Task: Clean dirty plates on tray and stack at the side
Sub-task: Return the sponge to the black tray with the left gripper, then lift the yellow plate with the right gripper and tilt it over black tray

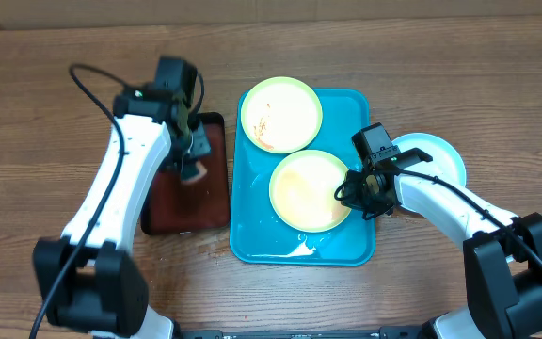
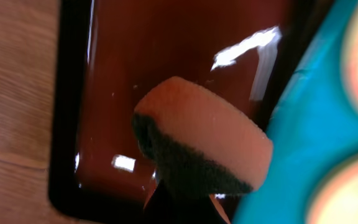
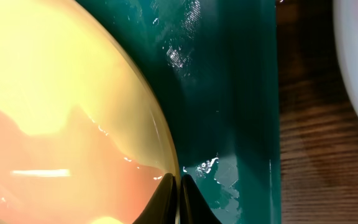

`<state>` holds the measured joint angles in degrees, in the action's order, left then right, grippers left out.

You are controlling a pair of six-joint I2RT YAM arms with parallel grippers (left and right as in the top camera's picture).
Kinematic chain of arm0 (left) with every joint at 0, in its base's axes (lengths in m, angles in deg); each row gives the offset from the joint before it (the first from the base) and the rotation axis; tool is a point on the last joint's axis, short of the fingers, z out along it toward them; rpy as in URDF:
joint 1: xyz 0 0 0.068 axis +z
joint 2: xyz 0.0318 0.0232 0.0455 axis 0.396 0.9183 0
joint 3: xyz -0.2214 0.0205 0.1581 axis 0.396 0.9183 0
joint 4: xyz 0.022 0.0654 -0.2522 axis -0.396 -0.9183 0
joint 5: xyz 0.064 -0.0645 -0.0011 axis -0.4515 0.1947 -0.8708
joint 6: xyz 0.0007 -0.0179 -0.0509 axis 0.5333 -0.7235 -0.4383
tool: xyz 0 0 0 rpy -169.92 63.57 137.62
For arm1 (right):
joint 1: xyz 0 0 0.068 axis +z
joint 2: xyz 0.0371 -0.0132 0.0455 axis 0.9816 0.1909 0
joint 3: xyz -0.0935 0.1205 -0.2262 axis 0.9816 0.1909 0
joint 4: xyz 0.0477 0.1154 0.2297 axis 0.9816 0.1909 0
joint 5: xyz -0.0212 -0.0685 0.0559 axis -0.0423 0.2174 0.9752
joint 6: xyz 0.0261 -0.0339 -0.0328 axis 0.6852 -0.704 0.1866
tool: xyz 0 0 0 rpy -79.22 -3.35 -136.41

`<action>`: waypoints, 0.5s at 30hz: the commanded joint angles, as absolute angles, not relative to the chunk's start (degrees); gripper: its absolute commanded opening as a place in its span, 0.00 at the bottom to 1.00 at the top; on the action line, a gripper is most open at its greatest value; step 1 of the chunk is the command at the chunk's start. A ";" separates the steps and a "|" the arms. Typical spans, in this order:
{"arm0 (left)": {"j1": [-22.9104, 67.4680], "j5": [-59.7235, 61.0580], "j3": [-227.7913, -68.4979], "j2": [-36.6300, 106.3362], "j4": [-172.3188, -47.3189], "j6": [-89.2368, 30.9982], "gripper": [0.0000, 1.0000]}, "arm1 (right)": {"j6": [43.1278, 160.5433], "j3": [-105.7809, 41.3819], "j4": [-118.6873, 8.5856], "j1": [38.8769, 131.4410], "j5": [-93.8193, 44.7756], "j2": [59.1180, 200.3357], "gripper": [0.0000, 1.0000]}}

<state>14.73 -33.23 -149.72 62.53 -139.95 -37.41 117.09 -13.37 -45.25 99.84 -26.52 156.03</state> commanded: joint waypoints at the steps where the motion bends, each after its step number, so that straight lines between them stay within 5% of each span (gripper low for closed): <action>1: 16.17 -33.78 -143.05 64.92 -136.17 -35.03 0.04 | 114.82 -15.16 -43.00 100.05 -27.35 156.60 0.04; 5: 16.93 -31.13 -142.09 65.64 -135.82 -33.72 0.11 | 110.64 -19.86 -38.12 100.58 -27.79 155.88 0.04; 10: 18.88 -29.21 -146.51 63.63 -140.65 -33.46 0.53 | 105.86 -28.89 -30.56 102.92 -31.57 155.16 0.04; 15: 23.12 -26.74 -155.38 60.35 -147.69 -31.16 0.74 | 103.08 -39.79 -25.47 106.85 -35.64 155.16 0.04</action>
